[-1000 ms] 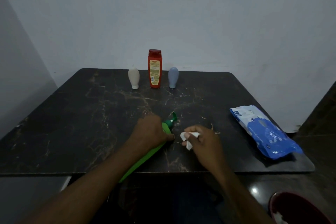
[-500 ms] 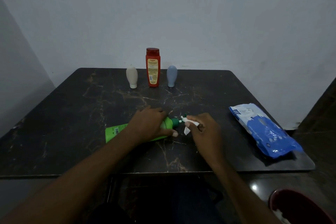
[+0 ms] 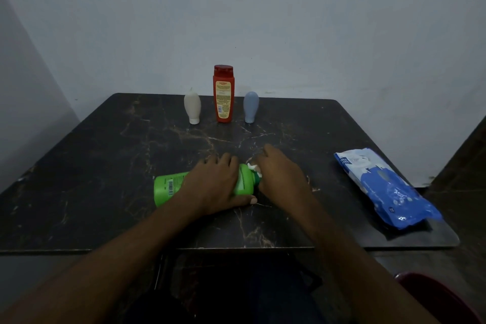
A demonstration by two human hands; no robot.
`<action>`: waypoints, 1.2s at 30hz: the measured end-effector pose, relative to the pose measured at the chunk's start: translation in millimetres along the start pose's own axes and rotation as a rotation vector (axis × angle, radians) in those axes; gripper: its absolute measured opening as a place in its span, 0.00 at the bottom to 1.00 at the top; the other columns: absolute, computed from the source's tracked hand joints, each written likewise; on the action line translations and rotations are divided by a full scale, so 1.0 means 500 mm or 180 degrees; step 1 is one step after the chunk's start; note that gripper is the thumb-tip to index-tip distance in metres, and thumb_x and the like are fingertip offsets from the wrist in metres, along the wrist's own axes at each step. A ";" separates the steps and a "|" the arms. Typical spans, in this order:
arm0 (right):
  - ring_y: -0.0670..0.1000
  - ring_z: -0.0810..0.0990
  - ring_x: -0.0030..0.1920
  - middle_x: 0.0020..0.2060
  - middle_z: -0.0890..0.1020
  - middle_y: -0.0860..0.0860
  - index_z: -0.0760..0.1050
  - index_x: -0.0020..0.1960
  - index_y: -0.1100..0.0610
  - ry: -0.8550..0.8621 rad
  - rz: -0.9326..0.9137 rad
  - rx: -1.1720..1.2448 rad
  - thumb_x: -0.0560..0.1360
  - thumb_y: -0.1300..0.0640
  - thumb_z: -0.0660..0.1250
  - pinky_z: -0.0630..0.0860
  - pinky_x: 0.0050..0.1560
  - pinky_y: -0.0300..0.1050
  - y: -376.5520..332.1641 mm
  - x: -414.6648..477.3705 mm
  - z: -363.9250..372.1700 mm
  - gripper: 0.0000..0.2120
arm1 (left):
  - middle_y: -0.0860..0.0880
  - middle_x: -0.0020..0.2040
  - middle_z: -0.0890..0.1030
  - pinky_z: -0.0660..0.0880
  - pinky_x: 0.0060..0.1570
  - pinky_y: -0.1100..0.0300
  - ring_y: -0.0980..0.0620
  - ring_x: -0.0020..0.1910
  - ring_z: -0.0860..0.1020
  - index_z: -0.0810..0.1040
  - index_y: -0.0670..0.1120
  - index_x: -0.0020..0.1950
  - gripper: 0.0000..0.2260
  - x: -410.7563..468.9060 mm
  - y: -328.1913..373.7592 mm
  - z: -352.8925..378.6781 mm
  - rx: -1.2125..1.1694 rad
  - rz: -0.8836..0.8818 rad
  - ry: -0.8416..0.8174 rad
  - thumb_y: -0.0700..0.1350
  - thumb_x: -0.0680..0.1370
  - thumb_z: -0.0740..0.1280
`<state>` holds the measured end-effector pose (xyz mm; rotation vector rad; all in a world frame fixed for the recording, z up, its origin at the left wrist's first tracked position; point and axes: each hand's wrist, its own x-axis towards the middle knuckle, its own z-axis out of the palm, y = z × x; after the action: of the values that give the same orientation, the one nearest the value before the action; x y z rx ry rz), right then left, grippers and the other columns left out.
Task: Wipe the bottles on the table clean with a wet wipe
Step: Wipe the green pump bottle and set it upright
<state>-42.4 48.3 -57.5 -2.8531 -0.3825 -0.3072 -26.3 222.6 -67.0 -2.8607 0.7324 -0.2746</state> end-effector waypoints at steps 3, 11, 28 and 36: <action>0.53 0.68 0.63 0.65 0.70 0.54 0.72 0.65 0.55 -0.0049 -0.0051 -0.0302 0.73 0.54 0.70 0.71 0.60 0.47 -0.010 -0.005 -0.011 0.21 | 0.45 0.66 0.74 0.76 0.56 0.47 0.44 0.60 0.78 0.65 0.47 0.69 0.44 0.000 0.002 0.004 -0.0018 -0.0027 0.0103 0.81 0.68 0.56; 0.54 0.65 0.65 0.64 0.70 0.51 0.73 0.65 0.52 -0.0080 0.0140 -0.0584 0.72 0.47 0.70 0.64 0.63 0.54 -0.031 -0.051 -0.010 0.23 | 0.44 0.65 0.75 0.75 0.56 0.48 0.43 0.59 0.78 0.65 0.47 0.68 0.42 -0.006 0.006 0.009 0.0203 0.0005 0.0310 0.79 0.70 0.54; 0.49 0.77 0.46 0.44 0.81 0.50 0.79 0.47 0.55 -0.0831 0.0514 0.0697 0.76 0.55 0.64 0.74 0.55 0.53 0.015 0.023 -0.079 0.06 | 0.41 0.43 0.80 0.74 0.36 0.51 0.43 0.35 0.78 0.78 0.41 0.55 0.16 -0.044 0.018 0.056 0.0653 0.0325 0.2042 0.53 0.77 0.70; 0.40 0.80 0.41 0.43 0.84 0.43 0.84 0.53 0.52 -0.0129 0.0129 0.1583 0.77 0.54 0.68 0.77 0.47 0.45 0.079 -0.018 -0.068 0.08 | 0.41 0.45 0.82 0.79 0.45 0.47 0.39 0.43 0.82 0.70 0.43 0.56 0.15 -0.047 0.020 0.048 0.0243 0.0262 0.1680 0.44 0.74 0.71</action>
<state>-45.6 0.1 -36.0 -2.3776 -0.3501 -0.1231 -45.7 228.4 -95.5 -2.6893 0.8945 -1.0442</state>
